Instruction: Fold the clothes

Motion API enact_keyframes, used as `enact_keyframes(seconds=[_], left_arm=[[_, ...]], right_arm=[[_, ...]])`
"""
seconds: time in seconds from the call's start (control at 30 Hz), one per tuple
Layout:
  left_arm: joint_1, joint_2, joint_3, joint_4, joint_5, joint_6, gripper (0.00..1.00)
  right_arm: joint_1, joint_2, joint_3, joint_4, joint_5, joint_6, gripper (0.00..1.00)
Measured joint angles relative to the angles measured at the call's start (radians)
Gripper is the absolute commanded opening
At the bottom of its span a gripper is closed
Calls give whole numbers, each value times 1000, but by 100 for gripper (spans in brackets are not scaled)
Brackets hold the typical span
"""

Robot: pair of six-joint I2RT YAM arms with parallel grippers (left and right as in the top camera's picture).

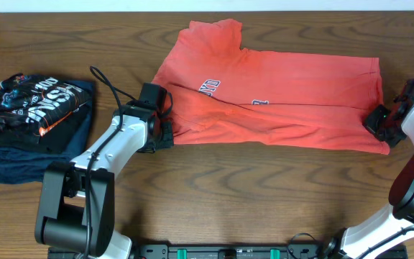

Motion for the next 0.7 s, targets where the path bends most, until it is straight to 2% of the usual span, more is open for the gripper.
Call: enact_keyframes(seconds=[0.17,0.53,0.63,0.7], left_arm=[[0,0,0,12,-1,3,6],[2,0,0,53,-25,8,6],[3,0,3,11,-21,8,6],[3,0,6,-31,-7,12,17]], right_arm=[[0,0,0,0,0,0,9],[0,0,0,-1,0,0,9],[0,0,0,-2,1,0,9],[0,0,0,-2,1,0,9]])
